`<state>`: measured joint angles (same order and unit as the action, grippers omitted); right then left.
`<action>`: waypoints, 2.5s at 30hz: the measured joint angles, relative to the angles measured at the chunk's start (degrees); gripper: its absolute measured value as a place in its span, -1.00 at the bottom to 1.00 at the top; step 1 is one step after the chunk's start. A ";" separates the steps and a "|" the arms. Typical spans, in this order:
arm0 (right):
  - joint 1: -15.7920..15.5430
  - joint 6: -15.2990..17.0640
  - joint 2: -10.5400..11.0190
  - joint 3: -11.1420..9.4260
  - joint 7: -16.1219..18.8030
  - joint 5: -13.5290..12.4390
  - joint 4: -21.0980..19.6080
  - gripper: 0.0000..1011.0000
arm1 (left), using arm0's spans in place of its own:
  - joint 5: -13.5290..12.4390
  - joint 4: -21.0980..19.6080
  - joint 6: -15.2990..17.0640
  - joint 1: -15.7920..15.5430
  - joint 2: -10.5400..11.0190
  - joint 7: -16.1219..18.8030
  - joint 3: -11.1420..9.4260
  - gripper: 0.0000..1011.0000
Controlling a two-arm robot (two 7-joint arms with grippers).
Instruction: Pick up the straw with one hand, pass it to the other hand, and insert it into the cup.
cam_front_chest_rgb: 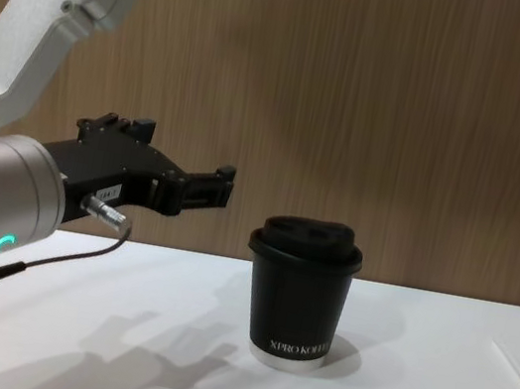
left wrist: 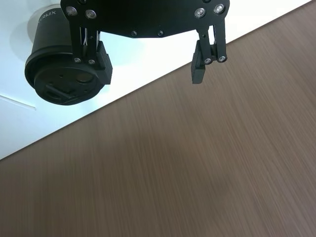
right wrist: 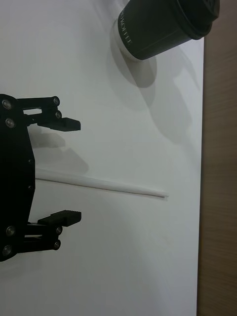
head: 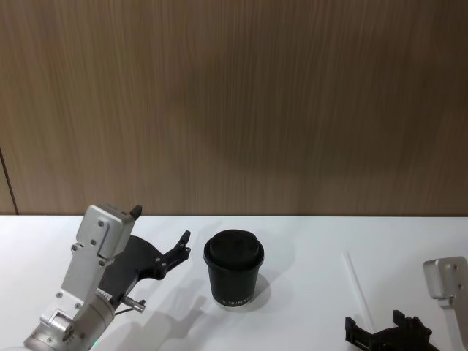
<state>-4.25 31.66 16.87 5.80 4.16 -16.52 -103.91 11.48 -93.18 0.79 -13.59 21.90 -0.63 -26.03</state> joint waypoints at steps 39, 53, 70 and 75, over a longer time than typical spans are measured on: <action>1.25 3.84 -0.01 -0.38 1.90 1.31 1.12 0.98 | 0.00 0.00 0.00 0.00 0.00 0.00 0.00 0.98; 1.06 4.27 0.72 -0.13 2.81 2.30 1.11 0.72 | 0.00 0.00 0.00 0.00 0.00 0.00 0.00 0.98; 0.96 4.42 1.01 0.04 3.35 2.69 1.06 0.26 | 0.00 0.00 0.00 0.00 0.00 0.00 0.00 0.98; 0.94 4.43 1.02 0.06 3.41 2.72 1.07 0.21 | 0.00 0.00 0.00 0.00 0.00 0.00 0.00 0.98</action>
<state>-3.31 36.09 17.90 5.86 7.57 -13.80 -102.84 11.48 -93.18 0.80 -13.59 21.89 -0.62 -26.02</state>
